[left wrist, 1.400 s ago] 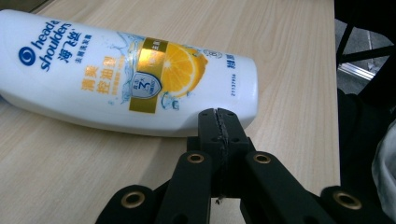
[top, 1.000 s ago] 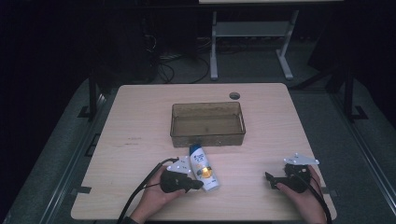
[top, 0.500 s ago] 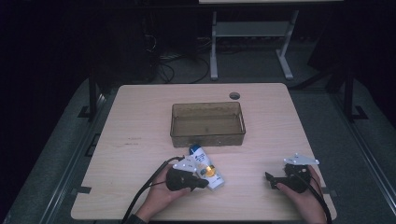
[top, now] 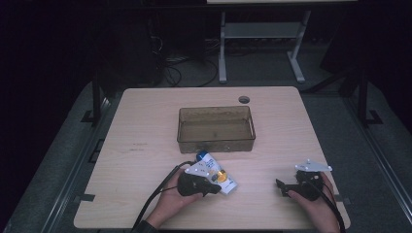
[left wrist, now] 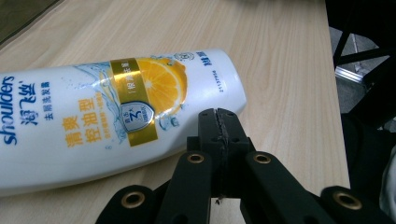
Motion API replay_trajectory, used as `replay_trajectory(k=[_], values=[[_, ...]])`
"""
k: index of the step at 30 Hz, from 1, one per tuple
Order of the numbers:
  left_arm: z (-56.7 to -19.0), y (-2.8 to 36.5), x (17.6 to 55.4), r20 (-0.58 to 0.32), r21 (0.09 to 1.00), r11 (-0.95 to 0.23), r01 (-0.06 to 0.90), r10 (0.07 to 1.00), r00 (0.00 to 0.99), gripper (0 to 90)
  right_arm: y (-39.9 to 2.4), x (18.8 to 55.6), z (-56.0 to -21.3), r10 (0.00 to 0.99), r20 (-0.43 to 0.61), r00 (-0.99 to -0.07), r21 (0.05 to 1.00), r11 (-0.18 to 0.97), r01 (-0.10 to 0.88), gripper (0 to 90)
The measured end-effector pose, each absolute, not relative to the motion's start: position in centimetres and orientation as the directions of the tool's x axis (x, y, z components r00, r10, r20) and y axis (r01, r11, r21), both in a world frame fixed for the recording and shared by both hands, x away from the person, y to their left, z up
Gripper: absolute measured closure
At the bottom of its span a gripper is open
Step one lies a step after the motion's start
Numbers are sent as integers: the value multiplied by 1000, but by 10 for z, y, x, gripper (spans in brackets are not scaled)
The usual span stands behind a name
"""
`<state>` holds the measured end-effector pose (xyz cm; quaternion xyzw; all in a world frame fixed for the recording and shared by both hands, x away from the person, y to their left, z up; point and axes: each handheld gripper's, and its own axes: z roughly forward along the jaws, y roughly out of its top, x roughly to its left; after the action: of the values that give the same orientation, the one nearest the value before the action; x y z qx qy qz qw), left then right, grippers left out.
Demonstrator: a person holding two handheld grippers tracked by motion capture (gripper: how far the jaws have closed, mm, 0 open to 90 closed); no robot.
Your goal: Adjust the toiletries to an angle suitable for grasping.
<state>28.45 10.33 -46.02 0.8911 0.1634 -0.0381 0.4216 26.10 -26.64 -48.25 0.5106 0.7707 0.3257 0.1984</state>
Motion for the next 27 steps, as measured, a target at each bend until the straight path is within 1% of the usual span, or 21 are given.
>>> replay_trajectory(k=[11,15,16,18,19,20,21,22,23,24,25,26,27], values=[[-459,101,285,-198,740,-595,314,253,947,899,-266,261,-483,916,27,-400,705,267,658,38],[-456,105,284,-197,746,-584,320,265,944,892,-266,261,-483,916,27,-400,705,267,657,38],[-455,107,284,-192,746,-585,318,269,944,863,-266,261,-483,916,27,-400,705,267,658,38],[-454,108,283,-189,745,-586,318,272,943,834,-266,261,-483,916,27,-400,705,267,658,38],[-453,110,283,-185,745,-586,318,276,943,834,-266,261,-483,916,27,-400,705,267,658,38],[-452,111,283,-185,747,-583,320,280,942,802,-266,261,-483,916,27,-400,705,267,658,38],[-451,113,283,-180,747,-584,318,283,942,802,-266,261,-483,916,27,-400,705,267,658,38],[-451,115,282,-182,747,-580,326,293,939,757,-266,261,-483,916,27,-400,705,267,658,38],[-450,117,283,-174,744,-586,322,296,939,757,-266,261,-483,916,27,-400,705,267,658,38],[-449,119,283,-173,746,-581,324,302,938,736,-266,261,-483,916,27,-400,705,267,658,38],[-448,122,283,-169,746,-579,328,313,935,712,-266,261,-483,916,27,-400,705,267,658,38],[-447,124,283,-171,747,-573,337,324,931,666,-266,261,-483,916,27,-400,705,267,657,38],[-447,127,284,-164,746,-575,335,329,930,645,-266,261,-483,916,27,-400,705,267,658,38]])
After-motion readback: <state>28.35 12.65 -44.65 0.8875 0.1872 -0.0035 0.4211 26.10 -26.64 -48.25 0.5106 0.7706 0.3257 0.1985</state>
